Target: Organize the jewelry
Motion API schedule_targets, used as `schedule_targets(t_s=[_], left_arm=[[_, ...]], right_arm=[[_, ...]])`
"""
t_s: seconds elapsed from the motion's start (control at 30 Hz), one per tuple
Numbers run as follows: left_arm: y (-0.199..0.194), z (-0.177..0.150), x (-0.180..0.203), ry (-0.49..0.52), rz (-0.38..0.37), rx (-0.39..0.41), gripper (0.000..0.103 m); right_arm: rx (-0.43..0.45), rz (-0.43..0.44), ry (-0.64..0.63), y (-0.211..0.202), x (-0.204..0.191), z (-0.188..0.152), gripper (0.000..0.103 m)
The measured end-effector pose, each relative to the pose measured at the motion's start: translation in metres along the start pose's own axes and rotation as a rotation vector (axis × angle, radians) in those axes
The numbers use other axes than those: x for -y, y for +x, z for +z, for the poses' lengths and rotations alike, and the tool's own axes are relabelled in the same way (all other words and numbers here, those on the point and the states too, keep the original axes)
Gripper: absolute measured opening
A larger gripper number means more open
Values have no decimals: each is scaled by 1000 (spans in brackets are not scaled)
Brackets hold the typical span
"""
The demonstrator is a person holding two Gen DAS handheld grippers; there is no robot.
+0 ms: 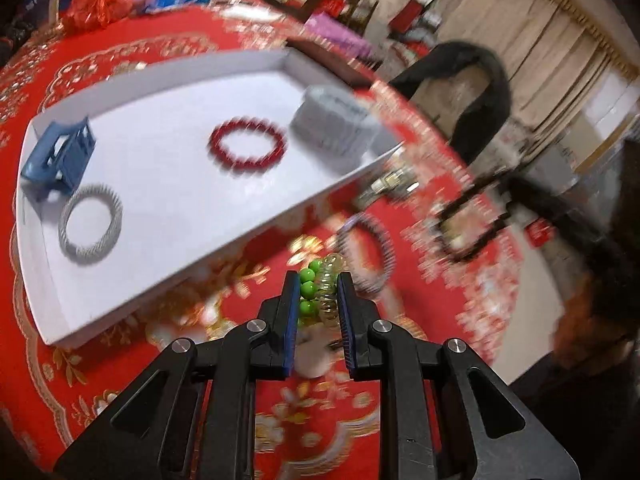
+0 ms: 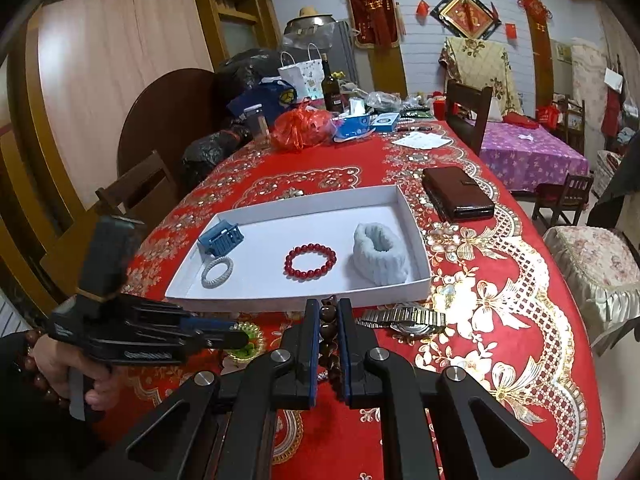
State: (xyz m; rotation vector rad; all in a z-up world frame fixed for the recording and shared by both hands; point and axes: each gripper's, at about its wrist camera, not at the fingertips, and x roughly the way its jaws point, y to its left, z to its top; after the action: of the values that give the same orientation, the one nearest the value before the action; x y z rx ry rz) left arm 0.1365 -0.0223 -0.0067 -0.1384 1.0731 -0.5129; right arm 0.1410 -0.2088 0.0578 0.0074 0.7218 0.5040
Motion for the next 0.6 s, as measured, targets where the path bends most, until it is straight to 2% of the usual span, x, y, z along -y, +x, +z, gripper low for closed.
schedule_targets(t_s=[0.07, 0.1, 0.23, 0.33, 0.4, 0.5, 0.6], left_arm=[[8, -3, -3, 3, 37, -29, 17], [10, -5, -2, 16, 60, -36, 21], [13, -10, 4, 89, 124, -44, 28], [13, -13, 13, 154, 144, -29, 27], [10, -16, 21, 212, 177, -2, 18], [4, -14, 27, 250, 182, 21, 18], [6, -14, 27, 270, 212, 9, 20]], right_arm=[[-5, 0, 3, 2, 1, -1, 8], [-8, -1, 4, 2, 1, -2, 8], [-6, 2, 3, 2, 1, -2, 8], [-9, 5, 0, 4, 1, -2, 8], [-10, 6, 0, 4, 1, -2, 8], [-12, 7, 0, 4, 1, -3, 8], [-13, 7, 1, 5, 0, -3, 8]])
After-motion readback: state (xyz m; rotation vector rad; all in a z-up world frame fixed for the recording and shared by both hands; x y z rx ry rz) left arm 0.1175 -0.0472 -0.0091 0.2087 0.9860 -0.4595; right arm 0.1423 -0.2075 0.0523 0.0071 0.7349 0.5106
